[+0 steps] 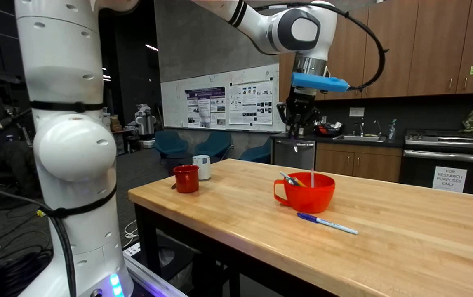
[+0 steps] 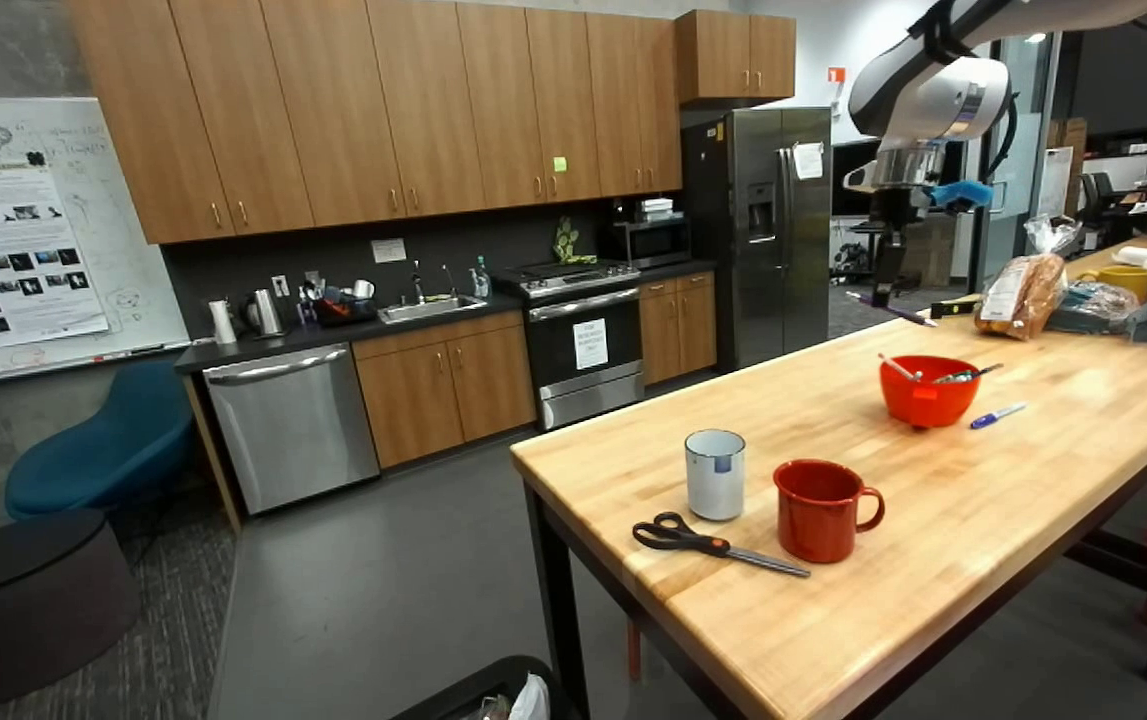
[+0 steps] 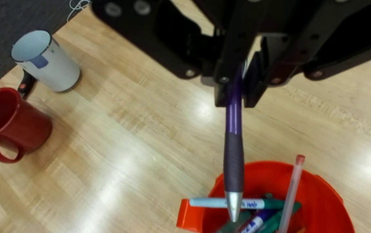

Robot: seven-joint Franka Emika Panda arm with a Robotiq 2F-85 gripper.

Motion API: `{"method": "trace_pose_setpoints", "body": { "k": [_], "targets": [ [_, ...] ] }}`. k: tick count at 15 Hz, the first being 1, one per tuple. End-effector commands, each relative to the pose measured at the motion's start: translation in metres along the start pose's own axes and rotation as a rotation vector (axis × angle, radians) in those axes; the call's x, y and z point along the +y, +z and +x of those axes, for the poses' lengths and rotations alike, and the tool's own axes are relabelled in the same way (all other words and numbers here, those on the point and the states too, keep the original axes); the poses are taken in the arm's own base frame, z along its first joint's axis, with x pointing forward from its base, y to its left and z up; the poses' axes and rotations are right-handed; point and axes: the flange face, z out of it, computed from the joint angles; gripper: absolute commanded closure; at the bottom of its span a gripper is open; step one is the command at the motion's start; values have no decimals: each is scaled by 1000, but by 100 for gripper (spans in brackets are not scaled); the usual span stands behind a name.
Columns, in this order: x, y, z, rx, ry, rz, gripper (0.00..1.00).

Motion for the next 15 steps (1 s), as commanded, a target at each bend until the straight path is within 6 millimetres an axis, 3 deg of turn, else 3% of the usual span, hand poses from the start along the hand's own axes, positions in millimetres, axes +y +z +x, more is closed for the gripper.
{"method": "trace_pose_setpoints", "body": {
  "k": [1, 3, 5, 12, 15],
  "targets": [
    [4, 18, 35, 66, 6, 26, 96],
    [8, 31, 45, 88, 8, 30, 96],
    [17, 43, 41, 88, 36, 27, 96],
    [45, 43, -17, 108, 182, -24, 96],
    [55, 58, -34, 125, 220, -8, 96]
  ]
}}
